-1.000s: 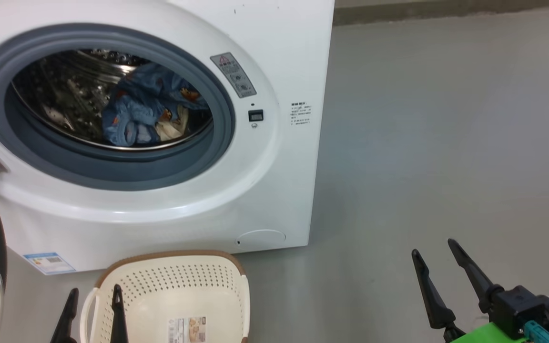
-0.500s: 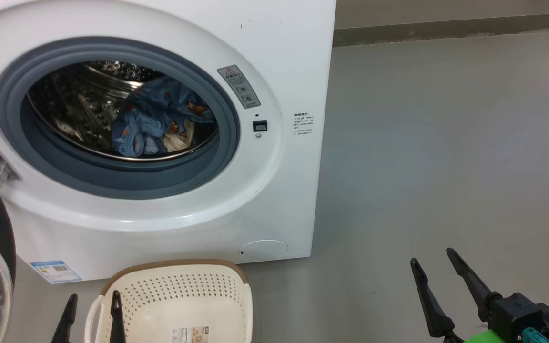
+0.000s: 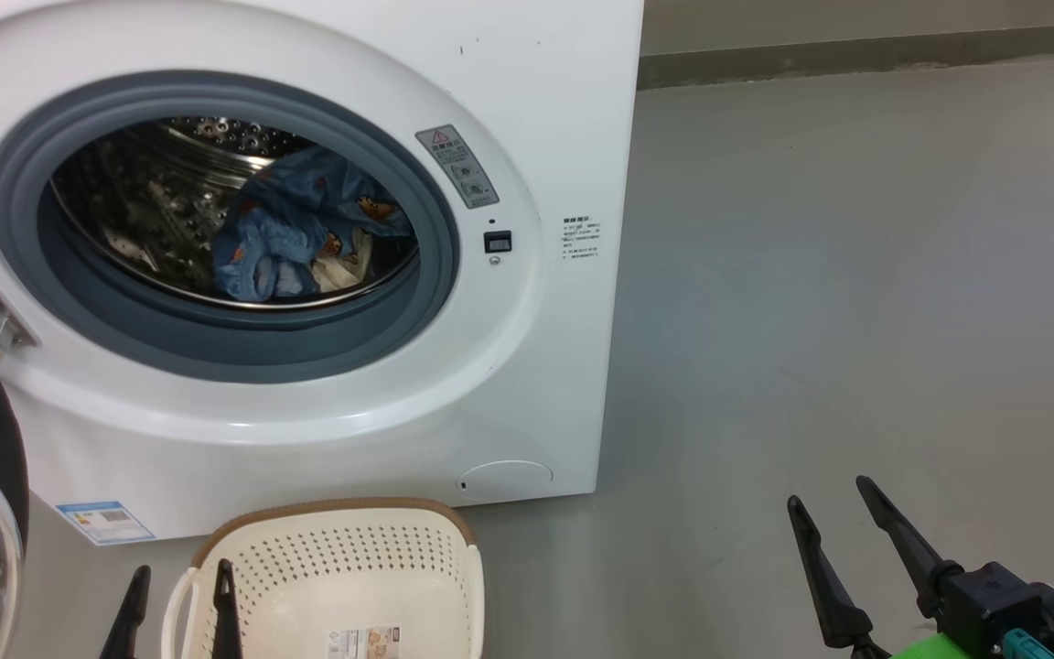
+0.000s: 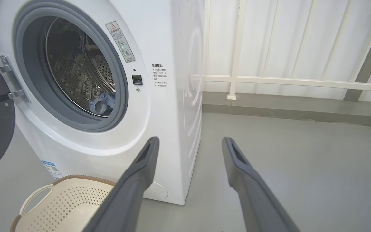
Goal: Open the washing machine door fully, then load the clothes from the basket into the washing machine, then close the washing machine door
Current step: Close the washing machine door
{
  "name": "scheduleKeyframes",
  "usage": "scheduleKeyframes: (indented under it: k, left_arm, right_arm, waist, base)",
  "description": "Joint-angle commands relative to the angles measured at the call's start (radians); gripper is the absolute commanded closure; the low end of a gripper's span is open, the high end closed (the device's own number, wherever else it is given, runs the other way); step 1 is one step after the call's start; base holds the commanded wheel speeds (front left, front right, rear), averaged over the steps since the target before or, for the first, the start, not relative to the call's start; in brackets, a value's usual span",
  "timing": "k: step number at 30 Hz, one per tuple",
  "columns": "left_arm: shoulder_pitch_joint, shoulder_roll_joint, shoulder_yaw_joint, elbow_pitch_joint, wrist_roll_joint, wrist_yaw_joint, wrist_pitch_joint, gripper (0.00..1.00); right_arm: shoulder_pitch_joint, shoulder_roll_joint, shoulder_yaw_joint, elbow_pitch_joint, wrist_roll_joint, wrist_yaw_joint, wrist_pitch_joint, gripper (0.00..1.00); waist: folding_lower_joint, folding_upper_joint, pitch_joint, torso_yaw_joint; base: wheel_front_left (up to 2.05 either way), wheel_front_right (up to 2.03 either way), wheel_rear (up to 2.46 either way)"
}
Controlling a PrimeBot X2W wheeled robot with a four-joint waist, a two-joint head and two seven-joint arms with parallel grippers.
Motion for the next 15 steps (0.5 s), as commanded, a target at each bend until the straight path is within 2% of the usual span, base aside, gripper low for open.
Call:
scheduleKeyframes:
  k: [1,8,15]
  left_arm:
    - [-0.034,0.023,0.034,-0.019,-0.003,0.001,-0.002,0.0]
    - [-0.044,0.021,0.031,-0.016,-0.001,0.0,-0.004,0.0]
    - [-0.051,0.021,0.028,-0.012,-0.001,-0.002,-0.005,0.0]
  right_arm:
    - [-0.012,-0.008,0.023,-0.031,-0.011,0.002,-0.002,0.0]
    - [-0.015,-0.007,0.02,-0.031,-0.011,0.002,-0.003,0.0]
    - [-0.022,-0.007,0.02,-0.029,-0.011,0.002,-0.005,0.0]
  waist:
    - [0.0,0.0,0.003,0.0]
    - [0.0,0.0,0.012,0.0]
    - [0.0,0.0,0.019,0.001]
  base:
    - [-0.05,0.05,0.0]
    - [-0.59,0.59,0.0]
    - [-1.54,1.54,0.0]
